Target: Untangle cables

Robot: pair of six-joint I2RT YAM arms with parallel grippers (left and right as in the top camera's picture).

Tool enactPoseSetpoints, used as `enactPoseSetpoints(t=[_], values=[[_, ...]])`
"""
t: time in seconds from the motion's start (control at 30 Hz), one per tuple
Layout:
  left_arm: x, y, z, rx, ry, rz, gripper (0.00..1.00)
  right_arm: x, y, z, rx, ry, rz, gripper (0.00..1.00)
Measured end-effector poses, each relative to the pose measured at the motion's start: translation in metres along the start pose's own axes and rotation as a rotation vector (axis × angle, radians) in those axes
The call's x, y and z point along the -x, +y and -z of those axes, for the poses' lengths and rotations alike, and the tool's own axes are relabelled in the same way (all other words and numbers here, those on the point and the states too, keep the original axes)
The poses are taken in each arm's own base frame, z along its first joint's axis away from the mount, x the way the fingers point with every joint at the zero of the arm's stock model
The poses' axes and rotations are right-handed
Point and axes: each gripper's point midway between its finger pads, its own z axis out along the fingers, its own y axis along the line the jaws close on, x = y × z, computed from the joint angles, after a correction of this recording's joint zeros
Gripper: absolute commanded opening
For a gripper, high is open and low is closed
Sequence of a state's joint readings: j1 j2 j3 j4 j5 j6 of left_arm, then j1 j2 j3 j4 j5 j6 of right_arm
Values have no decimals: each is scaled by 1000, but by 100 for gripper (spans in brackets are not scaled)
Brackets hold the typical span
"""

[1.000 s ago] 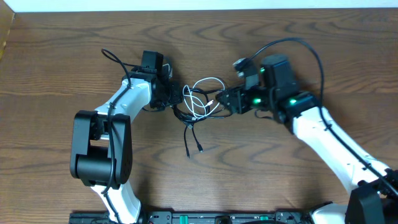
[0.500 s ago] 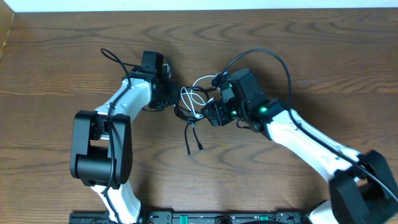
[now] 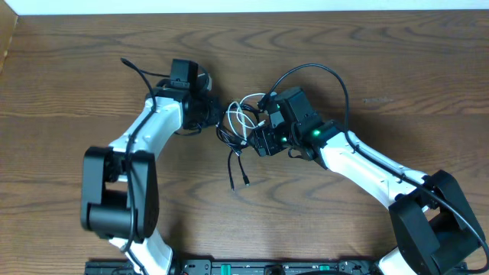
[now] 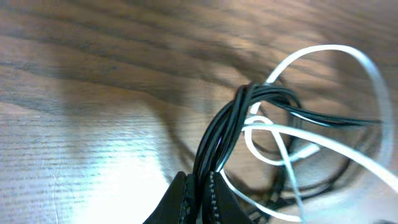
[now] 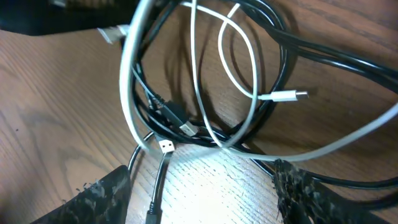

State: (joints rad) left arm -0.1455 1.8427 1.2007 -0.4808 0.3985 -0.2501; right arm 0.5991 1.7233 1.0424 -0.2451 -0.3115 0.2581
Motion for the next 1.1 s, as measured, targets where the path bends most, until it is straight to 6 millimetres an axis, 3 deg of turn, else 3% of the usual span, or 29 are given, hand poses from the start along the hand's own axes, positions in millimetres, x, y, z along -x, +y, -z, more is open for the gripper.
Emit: enactPoseSetpoints(t=[0.13, 0.23, 0.3, 0.53, 0.73, 0.9, 1.1], values=[[4, -11, 15, -31, -28, -26, 9, 0, -1, 0, -6, -2, 0, 72], [4, -11, 16, -32, -29, -28, 17, 1, -2, 0, -10, -3, 0, 73], [4, -11, 16, -32, -29, -32, 30, 1, -2, 0, -12, -3, 0, 73], [4, -11, 16, -33, -28, -34, 48, 1, -2, 0, -13, -4, 0, 73], [-5, -7, 16, -16, 6, -21, 49, 3, -2, 0, -14, -14, 3, 72], [-16, 2, 16, 33, 47, 34, 47, 6, -6, -4, -26, -28, 21, 56], [-26, 7, 14, 60, 73, 80, 47, -5, -18, -20, -60, 11, 54, 64]])
